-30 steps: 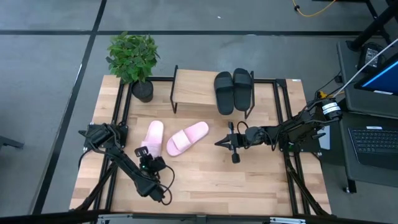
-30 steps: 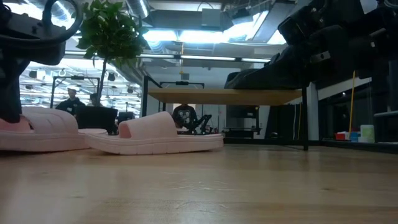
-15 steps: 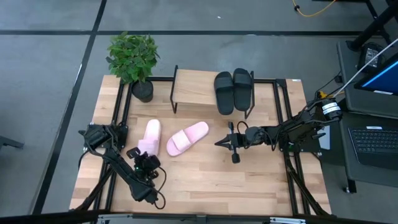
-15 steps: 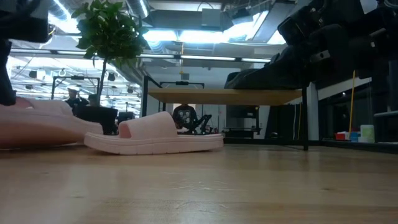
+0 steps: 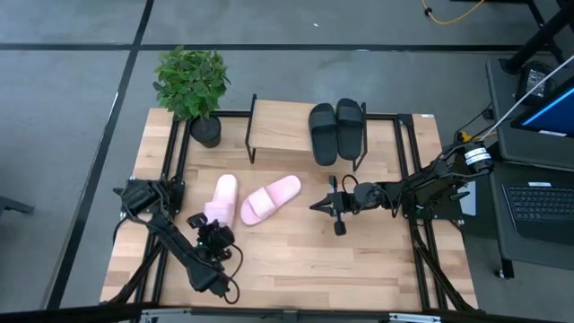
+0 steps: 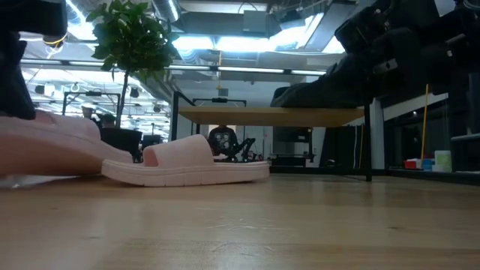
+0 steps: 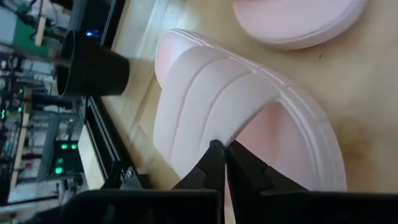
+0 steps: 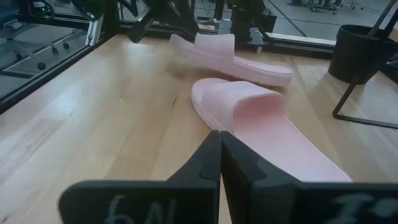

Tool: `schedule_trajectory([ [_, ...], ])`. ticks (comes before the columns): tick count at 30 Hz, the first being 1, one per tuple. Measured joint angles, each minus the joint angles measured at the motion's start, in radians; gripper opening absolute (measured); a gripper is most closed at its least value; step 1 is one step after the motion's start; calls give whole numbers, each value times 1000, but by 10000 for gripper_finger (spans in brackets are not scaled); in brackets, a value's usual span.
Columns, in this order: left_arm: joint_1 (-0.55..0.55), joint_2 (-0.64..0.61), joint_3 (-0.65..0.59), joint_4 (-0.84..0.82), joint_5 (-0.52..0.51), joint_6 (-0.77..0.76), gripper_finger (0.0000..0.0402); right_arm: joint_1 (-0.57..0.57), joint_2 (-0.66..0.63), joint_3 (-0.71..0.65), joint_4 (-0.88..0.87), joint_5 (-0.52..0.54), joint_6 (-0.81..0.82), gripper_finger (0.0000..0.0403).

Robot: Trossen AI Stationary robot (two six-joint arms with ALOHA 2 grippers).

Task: Pick and place slides into the shelf
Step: Put the left pink slide on the shelf

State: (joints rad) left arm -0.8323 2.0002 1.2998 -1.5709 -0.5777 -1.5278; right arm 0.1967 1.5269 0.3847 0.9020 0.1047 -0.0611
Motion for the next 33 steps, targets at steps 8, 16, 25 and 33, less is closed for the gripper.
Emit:
schedule_trajectory([
  [8, 23, -60, 71, 0, -25, 116, 0, 0, 0, 0, 0, 0, 4, 10],
  [16, 30, -121, 98, -1, -89, 176, 0, 0, 0, 0, -1, 0, 6, 10],
  [25, 36, -193, 99, 0, -243, 256, 0, 0, 0, 0, -1, 0, 7, 10],
  [33, 52, -253, 99, -1, -423, 359, 0, 0, 0, 0, -2, 0, 8, 10],
])
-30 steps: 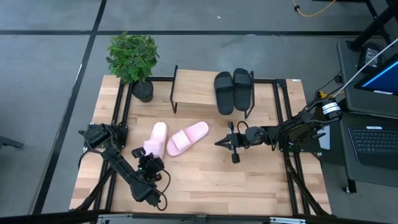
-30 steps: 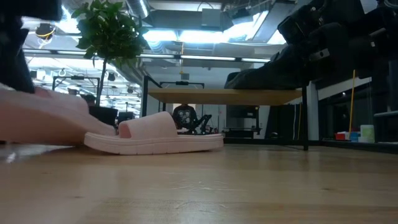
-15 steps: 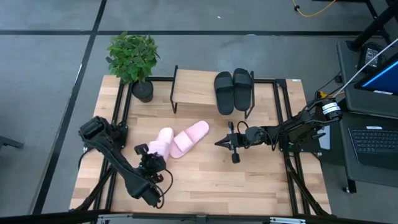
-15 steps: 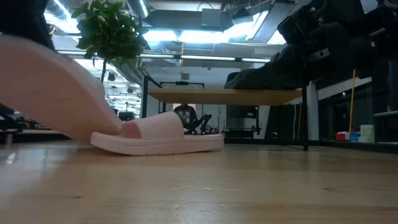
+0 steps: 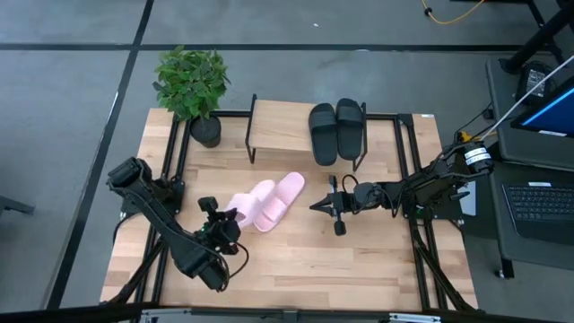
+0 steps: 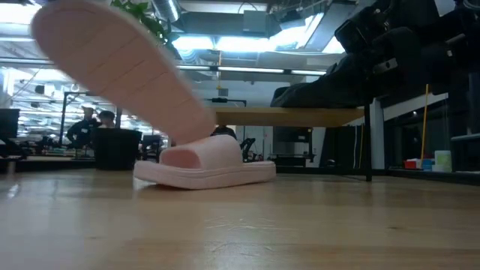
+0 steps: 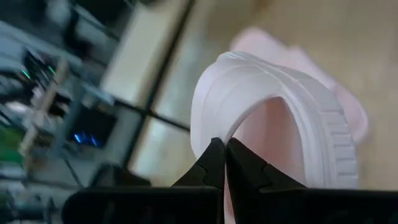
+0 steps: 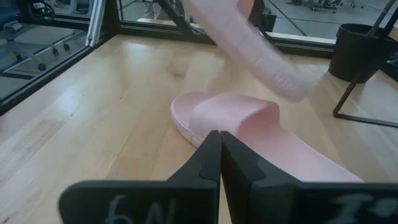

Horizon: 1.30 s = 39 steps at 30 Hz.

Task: Pick and place slides into the shelf
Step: Put the left pink slide on the shelf

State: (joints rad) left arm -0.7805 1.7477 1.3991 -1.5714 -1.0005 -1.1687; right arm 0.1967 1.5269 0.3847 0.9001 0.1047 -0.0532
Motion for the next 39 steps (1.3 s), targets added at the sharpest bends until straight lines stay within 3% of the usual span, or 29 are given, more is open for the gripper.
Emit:
schedule_trajectory([
  [8, 23, -59, 0, 1, -274, 147, 0, 0, 0, 0, 0, 0, 0, 10],
  [14, 100, -105, 0, 0, -396, 260, 0, 0, 0, 0, 0, 0, 0, 10],
  [29, 395, -118, 0, 34, -385, 612, 0, 0, 0, 0, 0, 0, -1, 10],
  [34, 451, -118, 0, 210, -390, 846, 0, -3, 0, 0, 0, 6, -4, 10],
  [39, 499, -118, 0, 515, -411, 1235, 0, -14, 0, 0, -3, 8, -4, 10],
])
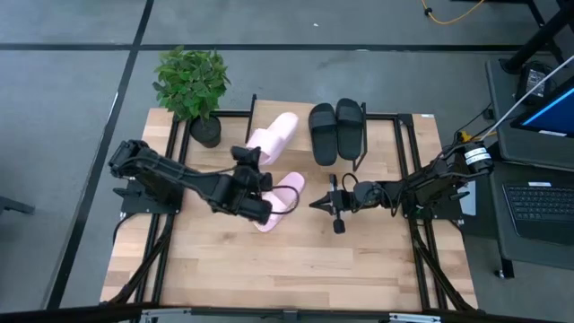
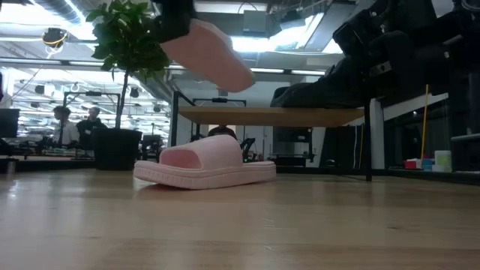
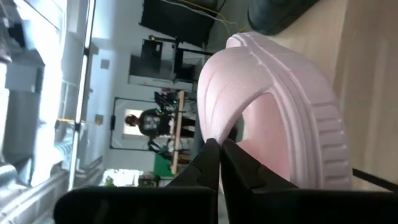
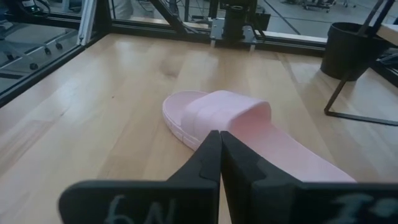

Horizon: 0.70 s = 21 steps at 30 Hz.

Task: Pick and place slides into the shelf
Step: Put the left pink slide on the shelf

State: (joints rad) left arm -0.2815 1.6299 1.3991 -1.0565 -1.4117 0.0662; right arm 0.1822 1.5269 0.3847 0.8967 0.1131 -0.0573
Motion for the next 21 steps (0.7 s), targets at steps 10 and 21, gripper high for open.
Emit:
schedule_trajectory([
  [10, 105, 0, 0, 393, -3, 530, 0, -2, 0, 0, -13, 1, 8, 10],
  [21, 172, 0, 0, 583, 75, 740, 0, -2, 0, 0, -51, 1, 52, 10],
])
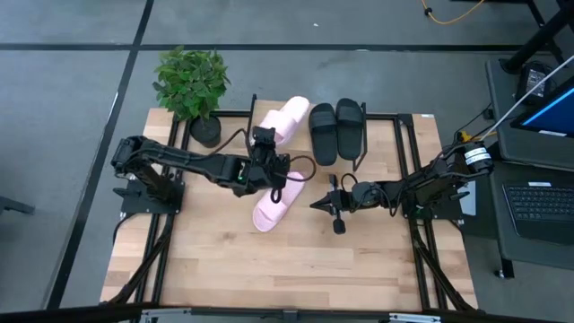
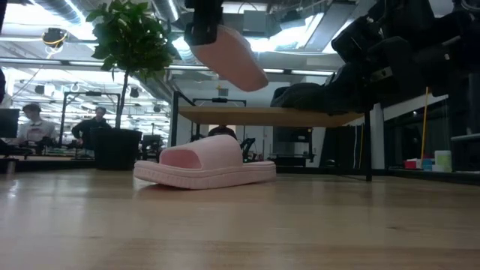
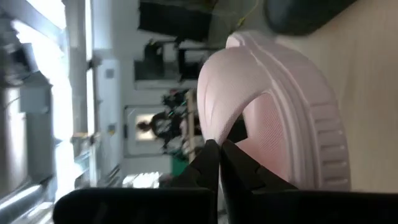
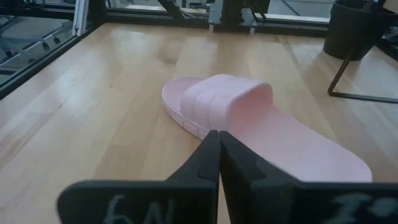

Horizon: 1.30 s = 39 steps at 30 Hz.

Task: Pick and place slides into the shelf
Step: Put the left pink slide on the shelf

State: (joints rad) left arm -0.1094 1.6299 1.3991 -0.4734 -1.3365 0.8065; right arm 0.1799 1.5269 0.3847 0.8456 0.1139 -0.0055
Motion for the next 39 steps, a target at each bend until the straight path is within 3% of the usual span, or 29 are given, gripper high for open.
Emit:
schedule_trajectory([
  [3, 15, 0, 0, 15, 75, 17, 0, 0, 0, 0, 0, 0, 1, 10],
  [14, 91, 21, -1, 11, 54, 42, 0, 0, 0, 0, 0, 0, 2, 10],
  [39, 153, 21, -1, -96, 256, -58, 0, 0, 0, 0, 0, 0, 2, 10],
])
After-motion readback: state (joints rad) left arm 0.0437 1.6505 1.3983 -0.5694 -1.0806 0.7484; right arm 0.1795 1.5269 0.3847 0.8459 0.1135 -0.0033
